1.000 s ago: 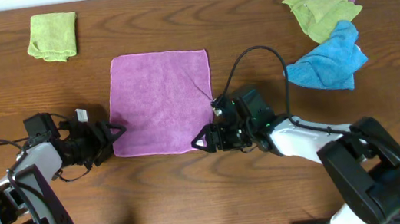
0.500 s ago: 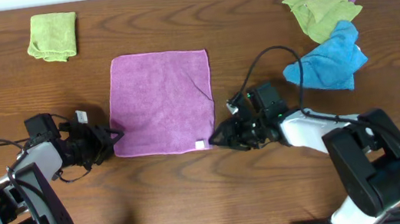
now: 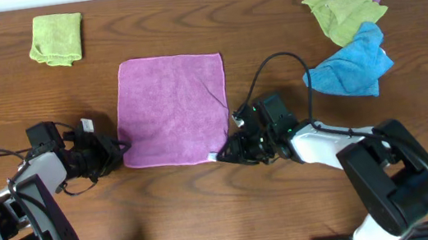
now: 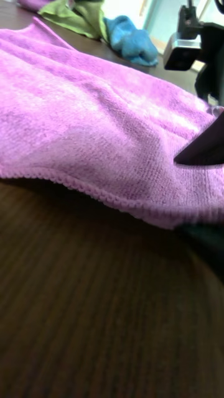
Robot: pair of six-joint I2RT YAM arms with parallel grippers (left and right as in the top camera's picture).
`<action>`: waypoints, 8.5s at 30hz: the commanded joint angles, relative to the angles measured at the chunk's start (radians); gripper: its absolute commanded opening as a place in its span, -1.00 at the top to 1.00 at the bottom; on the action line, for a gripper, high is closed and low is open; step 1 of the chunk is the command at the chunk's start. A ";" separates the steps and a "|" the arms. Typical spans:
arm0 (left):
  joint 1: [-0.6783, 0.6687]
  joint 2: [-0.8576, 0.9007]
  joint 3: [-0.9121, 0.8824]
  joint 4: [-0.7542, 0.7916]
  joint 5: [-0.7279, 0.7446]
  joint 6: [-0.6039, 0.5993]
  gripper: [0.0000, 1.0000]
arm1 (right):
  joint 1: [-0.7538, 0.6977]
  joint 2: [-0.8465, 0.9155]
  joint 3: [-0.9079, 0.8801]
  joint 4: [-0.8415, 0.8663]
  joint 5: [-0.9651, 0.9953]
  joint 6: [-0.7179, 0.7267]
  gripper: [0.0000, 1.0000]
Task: Fold the cloth
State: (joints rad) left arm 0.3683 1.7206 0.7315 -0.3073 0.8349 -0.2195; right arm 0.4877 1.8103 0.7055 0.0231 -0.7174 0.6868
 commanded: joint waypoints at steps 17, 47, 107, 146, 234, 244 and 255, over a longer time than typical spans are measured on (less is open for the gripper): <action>-0.003 0.011 0.022 0.114 0.181 -0.146 0.88 | -0.024 -0.136 0.110 -0.084 0.017 -0.003 0.97; -0.155 0.073 0.263 0.365 -0.136 -0.246 0.88 | -0.080 0.095 0.456 -0.042 0.213 -0.075 0.97; -0.206 0.310 1.124 -0.443 -0.455 0.269 -0.01 | -0.155 0.122 0.962 -0.563 0.454 -0.394 -0.73; -0.434 0.481 1.106 -0.450 -0.792 0.145 0.88 | 0.002 0.344 0.995 -0.509 0.726 -0.568 0.97; -0.569 0.550 0.974 -0.478 -0.833 0.175 0.88 | -0.397 0.170 0.973 -0.842 -0.143 -0.693 -0.43; -0.570 0.550 0.974 -0.477 -0.808 0.174 0.89 | -0.453 0.212 0.788 -0.657 -0.356 -0.644 -0.49; -0.570 0.550 0.974 -0.477 -0.808 0.175 0.89 | -0.481 0.314 0.736 -0.533 -0.364 -0.568 -0.64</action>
State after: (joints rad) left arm -0.2138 2.2593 1.7260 -0.7818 0.0475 -0.0517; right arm 0.0082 2.0895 1.4471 -0.5308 -1.0454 0.0708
